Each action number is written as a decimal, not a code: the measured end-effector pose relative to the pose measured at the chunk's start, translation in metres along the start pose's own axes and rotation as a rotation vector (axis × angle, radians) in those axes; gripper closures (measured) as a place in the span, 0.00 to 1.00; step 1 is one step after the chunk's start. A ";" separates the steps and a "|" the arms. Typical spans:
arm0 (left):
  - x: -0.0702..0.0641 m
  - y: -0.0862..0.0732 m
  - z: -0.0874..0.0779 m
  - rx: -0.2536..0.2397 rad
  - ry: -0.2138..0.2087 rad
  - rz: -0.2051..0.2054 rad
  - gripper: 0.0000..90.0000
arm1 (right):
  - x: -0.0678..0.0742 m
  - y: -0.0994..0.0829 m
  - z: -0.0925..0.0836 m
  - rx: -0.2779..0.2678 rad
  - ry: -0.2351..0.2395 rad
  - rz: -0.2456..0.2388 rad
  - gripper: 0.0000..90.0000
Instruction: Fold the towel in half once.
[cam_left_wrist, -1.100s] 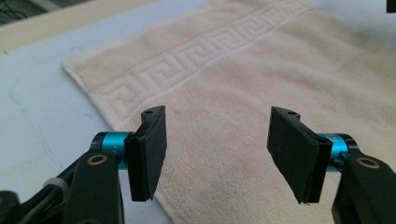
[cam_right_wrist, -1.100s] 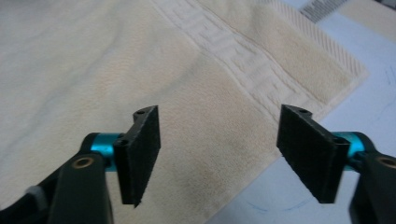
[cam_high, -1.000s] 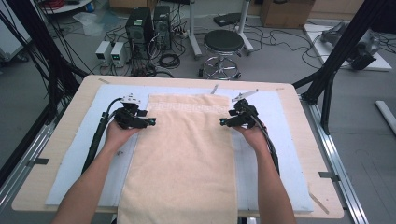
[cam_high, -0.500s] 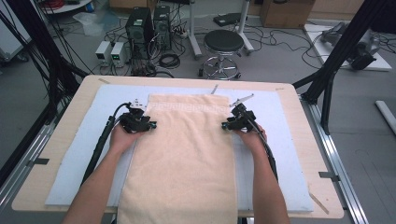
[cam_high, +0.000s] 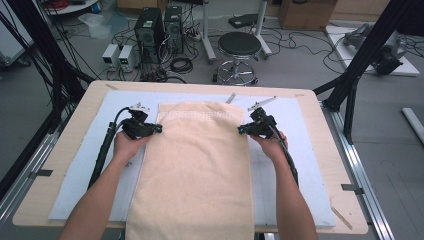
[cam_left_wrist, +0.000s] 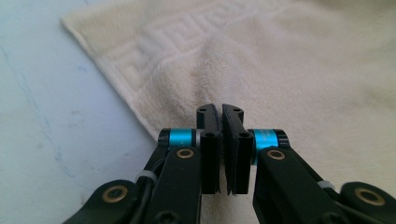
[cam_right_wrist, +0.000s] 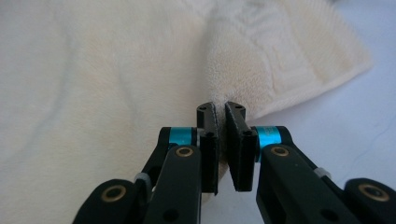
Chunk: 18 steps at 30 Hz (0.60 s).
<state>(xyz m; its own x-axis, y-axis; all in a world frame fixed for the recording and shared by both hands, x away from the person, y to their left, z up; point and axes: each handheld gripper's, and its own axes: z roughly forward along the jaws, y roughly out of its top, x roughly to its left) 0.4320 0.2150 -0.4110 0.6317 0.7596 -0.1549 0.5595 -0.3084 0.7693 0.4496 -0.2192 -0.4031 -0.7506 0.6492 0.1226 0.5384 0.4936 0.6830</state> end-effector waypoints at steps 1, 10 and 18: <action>0.000 0.002 -0.007 -0.021 -0.003 0.004 0.95 | 0.001 0.001 -0.007 -0.026 0.008 -0.005 0.94; -0.027 0.006 -0.076 -0.126 -0.056 0.111 0.95 | 0.039 0.014 -0.072 -0.139 0.089 -0.117 0.94; -0.068 -0.061 -0.118 -0.139 -0.130 0.189 0.94 | 0.105 -0.032 -0.114 -0.165 0.145 -0.251 0.93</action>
<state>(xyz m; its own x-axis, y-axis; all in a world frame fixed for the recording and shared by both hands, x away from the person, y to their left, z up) 0.2922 0.2497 -0.3741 0.7867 0.6133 -0.0712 0.3514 -0.3499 0.8684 0.3099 -0.2328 -0.3302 -0.9050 0.4243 0.0291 0.2697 0.5197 0.8107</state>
